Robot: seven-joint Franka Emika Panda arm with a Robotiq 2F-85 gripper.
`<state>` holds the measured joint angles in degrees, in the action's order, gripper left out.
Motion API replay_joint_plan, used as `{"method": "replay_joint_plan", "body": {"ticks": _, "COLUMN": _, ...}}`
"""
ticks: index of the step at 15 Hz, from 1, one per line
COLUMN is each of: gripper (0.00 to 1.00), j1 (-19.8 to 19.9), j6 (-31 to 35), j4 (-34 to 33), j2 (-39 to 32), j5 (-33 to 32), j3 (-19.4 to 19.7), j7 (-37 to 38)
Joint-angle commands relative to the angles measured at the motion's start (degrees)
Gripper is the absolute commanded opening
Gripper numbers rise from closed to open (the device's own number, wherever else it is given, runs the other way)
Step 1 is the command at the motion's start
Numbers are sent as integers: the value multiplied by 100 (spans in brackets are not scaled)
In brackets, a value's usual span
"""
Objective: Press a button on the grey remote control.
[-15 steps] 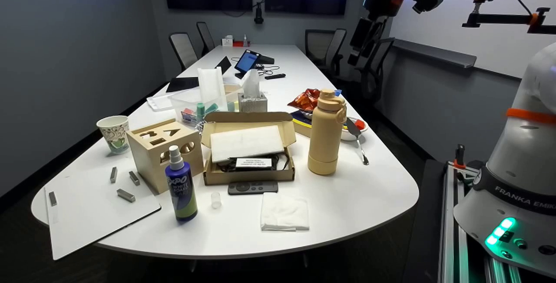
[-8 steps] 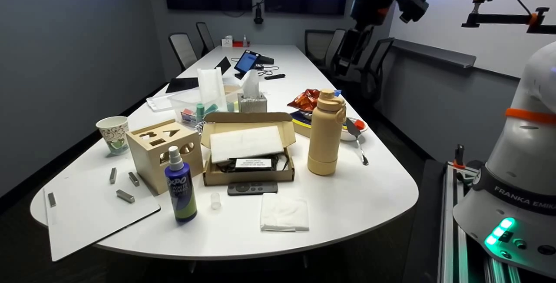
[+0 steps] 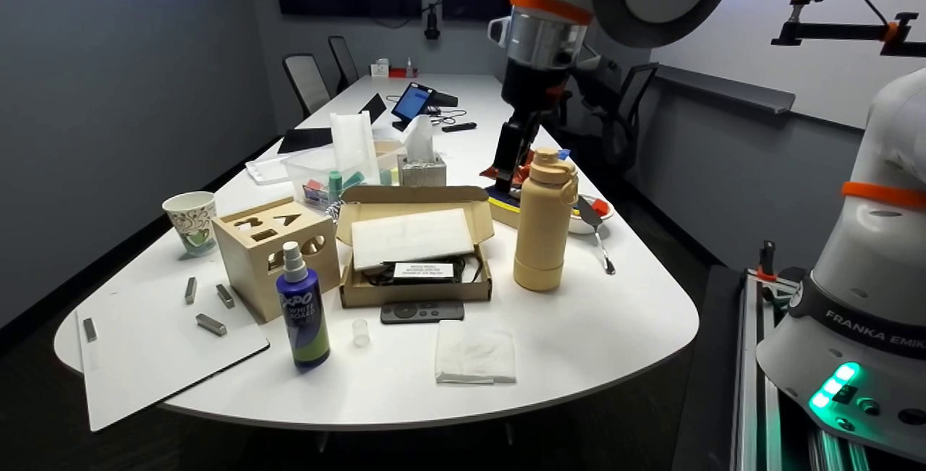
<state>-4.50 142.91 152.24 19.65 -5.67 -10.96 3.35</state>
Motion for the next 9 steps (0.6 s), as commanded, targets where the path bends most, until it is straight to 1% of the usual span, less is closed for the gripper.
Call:
{"method": "replay_joint_plan", "body": {"ticks": 1, "gripper": 100, "j1": -207, "j6": 463, "j4": -639, "j2": -1330, "j5": 287, "j3": 182, "j7": -286}}
{"method": "replay_joint_plan", "body": {"ticks": 4, "gripper": 100, "j1": -335, "j6": 665, "j4": -999, "j2": -2006, "j5": 593, "j3": 178, "j7": -572}}
{"method": "replay_joint_plan", "body": {"ticks": 5, "gripper": 75, "j1": -365, "j6": 677, "j4": -1115, "j2": -2179, "j5": 693, "j3": 145, "j7": -660}}
{"method": "replay_joint_plan", "body": {"ticks": 6, "gripper": 74, "j1": -384, "j6": 661, "j4": -1220, "j2": -2324, "j5": 747, "j3": 108, "j7": -708}}
{"method": "replay_joint_plan", "body": {"ticks": 7, "gripper": 68, "j1": -396, "j6": 638, "j4": -1317, "j2": -2467, "j5": 700, "j3": 81, "j7": -664}}
{"method": "replay_joint_plan", "body": {"ticks": 8, "gripper": 58, "j1": -415, "j6": 638, "j4": -1403, "j2": -2600, "j5": 651, "j3": 62, "j7": -624}}
{"method": "replay_joint_plan", "body": {"ticks": 9, "gripper": 51, "j1": -428, "j6": 669, "j4": -1482, "j2": -2739, "j5": 626, "j3": 56, "j7": -618}}
